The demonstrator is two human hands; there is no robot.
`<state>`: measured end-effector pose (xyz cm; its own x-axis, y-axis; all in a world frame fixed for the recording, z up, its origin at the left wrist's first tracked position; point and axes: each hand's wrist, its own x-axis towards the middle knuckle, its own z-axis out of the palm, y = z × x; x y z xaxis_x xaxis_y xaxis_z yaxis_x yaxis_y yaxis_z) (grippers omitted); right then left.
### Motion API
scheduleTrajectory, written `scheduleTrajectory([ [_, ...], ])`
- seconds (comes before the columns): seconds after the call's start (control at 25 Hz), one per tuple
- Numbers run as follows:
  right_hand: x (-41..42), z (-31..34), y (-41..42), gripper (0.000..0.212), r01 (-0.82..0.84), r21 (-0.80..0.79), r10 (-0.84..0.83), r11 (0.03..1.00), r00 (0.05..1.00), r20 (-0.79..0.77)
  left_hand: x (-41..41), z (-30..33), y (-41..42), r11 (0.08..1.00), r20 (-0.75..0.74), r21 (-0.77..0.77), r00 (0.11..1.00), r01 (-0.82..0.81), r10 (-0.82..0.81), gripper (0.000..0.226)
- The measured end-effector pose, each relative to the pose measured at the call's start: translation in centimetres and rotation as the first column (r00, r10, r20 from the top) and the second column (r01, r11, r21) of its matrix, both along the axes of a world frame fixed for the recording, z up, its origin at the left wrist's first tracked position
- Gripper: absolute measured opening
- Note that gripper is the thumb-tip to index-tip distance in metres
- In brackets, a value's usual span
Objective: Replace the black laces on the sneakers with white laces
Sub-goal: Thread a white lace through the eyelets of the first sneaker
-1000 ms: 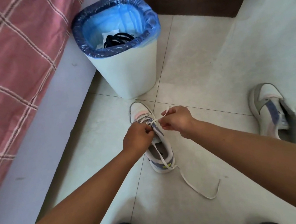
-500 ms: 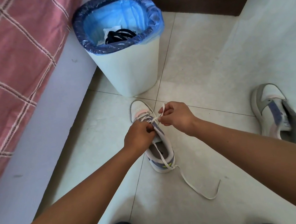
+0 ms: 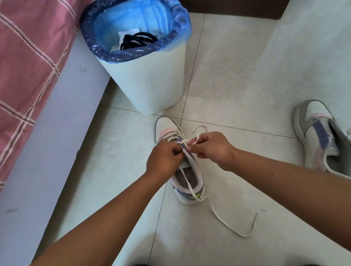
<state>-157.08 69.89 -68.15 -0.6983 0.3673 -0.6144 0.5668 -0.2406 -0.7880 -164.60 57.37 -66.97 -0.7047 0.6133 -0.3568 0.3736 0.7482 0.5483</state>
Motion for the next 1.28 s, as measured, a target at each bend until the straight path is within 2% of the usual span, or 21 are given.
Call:
scheduleTrajectory([
  [0.08, 1.3, 0.0, 0.9, 0.011, 0.022, -0.111, -0.018, 0.994, 0.999, 0.043, 0.3, 0.0, 0.8, 0.992, -0.038, -0.016, 0.991, 0.124, -0.125, 0.016],
  [0.16, 2.9, 0.1, 1.6, 0.023, 0.038, -0.163, -0.025, 0.986, 0.996, 0.082, 1.1, 0.3, 2.0, 0.966, -0.085, -0.061, 0.963, 0.250, -0.255, 0.019],
  [0.28, 5.8, 0.5, 2.0, 0.057, 0.009, -0.059, -0.001, 0.998, 0.992, 0.129, 2.8, 0.6, 4.3, 0.906, -0.080, -0.125, 0.907, 0.403, -0.414, 0.019],
  [0.36, 7.1, 0.6, 1.8, 0.071, 0.010, 0.018, -0.012, 1.000, 0.991, 0.133, 3.2, 0.8, 5.2, 0.865, -0.067, -0.137, 0.867, 0.483, -0.494, 0.018],
  [0.52, 8.0, 0.1, 2.0, 0.078, 0.094, 0.152, -0.114, 0.984, 0.985, 0.128, 2.2, 2.2, 3.8, 0.863, -0.104, -0.147, 0.860, 0.483, -0.499, 0.016],
  [0.64, 8.2, -0.3, 1.8, 0.066, 0.143, 0.198, -0.167, 0.970, 0.979, 0.112, 0.2, 1.8, -0.8, 0.817, -0.108, -0.377, 0.855, 0.437, -0.507, 0.015],
  [0.72, 8.1, -0.5, 1.7, 0.056, 0.151, 0.217, -0.175, 0.965, 0.980, 0.099, -0.7, 0.9, -4.6, 0.665, -0.051, -0.621, 0.825, 0.415, -0.562, 0.011],
  [0.8, 8.0, -0.6, 1.5, 0.049, 0.143, 0.245, -0.169, 0.959, 0.982, 0.089, -1.2, -0.6, -8.3, 0.381, 0.125, -0.832, 0.806, 0.403, -0.578, 0.020],
  [0.88, 7.9, -0.7, 1.2, 0.042, 0.122, 0.260, -0.147, 0.958, 0.986, 0.081, -1.3, -1.5, -10.9, 0.125, 0.299, -0.906, 0.821, 0.404, -0.486, 0.033],
  [0.92, 7.9, -0.6, 1.2, 0.040, 0.100, 0.268, -0.124, 0.958, 0.989, 0.077, -1.1, -1.6, -11.4, 0.062, 0.334, -0.914, 0.829, 0.402, -0.449, 0.036],
  [0.96, 7.8, -0.5, 1.1, 0.039, 0.075, 0.278, -0.100, 0.958, 0.992, 0.076, -0.9, -1.5, -11.1, 0.052, 0.336, -0.916, 0.830, 0.399, -0.445, 0.036],
  [1.0, 7.7, -0.5, 1.1, 0.038, 0.053, 0.286, -0.079, 0.957, 0.994, 0.079, -0.6, -1.0, -10.1, 0.111, 0.301, -0.911, 0.825, 0.397, -0.478, 0.034],
  [1.04, 7.7, -0.5, 1.1, 0.038, 0.036, 0.289, -0.063, 0.957, 0.994, 0.085, -0.1, -0.5, -8.6, 0.227, 0.227, -0.888, 0.812, 0.399, -0.538, 0.031],
  [1.08, 7.7, -0.5, 1.2, 0.039, 0.024, 0.288, -0.053, 0.957, 0.994, 0.091, 0.5, 0.1, -6.6, 0.402, 0.103, -0.823, 0.801, 0.401, -0.590, 0.027],
  [1.12, 7.7, -0.6, 1.2, 0.039, 0.019, 0.286, -0.048, 0.958, 0.994, 0.096, 1.2, 0.9, -4.5, 0.595, -0.039, -0.695, 0.806, 0.403, -0.591, 0.022],
  [1.16, 7.7, -0.6, 1.2, 0.040, 0.017, 0.285, -0.047, 0.958, 0.994, 0.097, 2.0, 1.6, -2.5, 0.747, -0.156, -0.531, 0.820, 0.400, -0.550, 0.023],
  [1.2, 7.7, -0.7, 1.2, 0.040, 0.016, 0.288, -0.047, 0.957, 0.994, 0.098, 2.8, 2.0, -0.6, 0.832, -0.228, -0.387, 0.833, 0.398, -0.504, 0.026],
  [1.28, 7.7, -0.6, 1.3, 0.040, 0.006, 0.295, -0.037, 0.955, 0.994, 0.101, 4.0, 2.3, 2.5, 0.872, -0.238, -0.267, 0.849, 0.410, -0.472, 0.030],
])
